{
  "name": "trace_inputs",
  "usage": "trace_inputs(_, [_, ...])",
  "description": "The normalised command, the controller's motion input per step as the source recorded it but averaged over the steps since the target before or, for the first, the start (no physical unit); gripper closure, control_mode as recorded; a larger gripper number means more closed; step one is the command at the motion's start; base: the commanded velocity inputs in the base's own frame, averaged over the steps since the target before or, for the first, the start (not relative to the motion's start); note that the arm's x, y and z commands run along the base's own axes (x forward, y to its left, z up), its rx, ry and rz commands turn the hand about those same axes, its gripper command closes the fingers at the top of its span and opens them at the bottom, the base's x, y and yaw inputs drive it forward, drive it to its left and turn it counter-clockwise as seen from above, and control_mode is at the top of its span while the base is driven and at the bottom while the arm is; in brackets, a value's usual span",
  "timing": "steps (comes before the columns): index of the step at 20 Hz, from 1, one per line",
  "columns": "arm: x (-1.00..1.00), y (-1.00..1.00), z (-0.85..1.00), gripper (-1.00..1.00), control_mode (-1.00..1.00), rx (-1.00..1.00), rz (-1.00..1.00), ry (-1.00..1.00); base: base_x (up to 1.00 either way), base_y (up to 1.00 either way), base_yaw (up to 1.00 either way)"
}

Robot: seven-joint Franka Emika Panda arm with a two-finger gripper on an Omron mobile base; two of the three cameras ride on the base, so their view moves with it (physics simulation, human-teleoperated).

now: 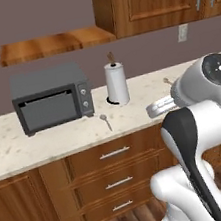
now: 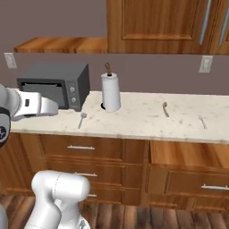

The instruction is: Organize the utensils by type. Pick up the wooden spoons from the counter and place them in the open cabinet. Then pick up the metallic utensils from the counter and place them in the open drawer.

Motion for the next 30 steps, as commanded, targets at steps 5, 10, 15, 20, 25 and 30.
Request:
trace_inputs(5, [0.0, 0.0, 0.0, -1.0, 1.0, 0.0, 0.0, 0.0, 0.7, 0.38, 0.0])
trace_inputs(10, [0.0, 0.0, 0.0, -1.0, 1.0, 0.0, 0.0, 0.0, 0.61, 0.38, 0.0])
trace_inputs(15, [0.0, 0.0, 0.0, -1.0, 1.0, 0.0, 0.0, 0.0, 0.53, 0.33, 0.0])
trace_inputs(20, [0.0, 0.0, 0.0, -1.0, 1.0, 0.0, 0.0, 0.0, 0.3, 0.22, 0.0])
trace_inputs(25, [0.0, 0.0, 0.0, -1.0, 1.0, 0.0, 0.0, 0.0, 0.0, 0.0, 0.0])
trace_inputs(30, [0.0, 0.0, 0.0, -1.0, 1.0, 0.0, 0.0, 0.0, 0.0, 0.0, 0.0])
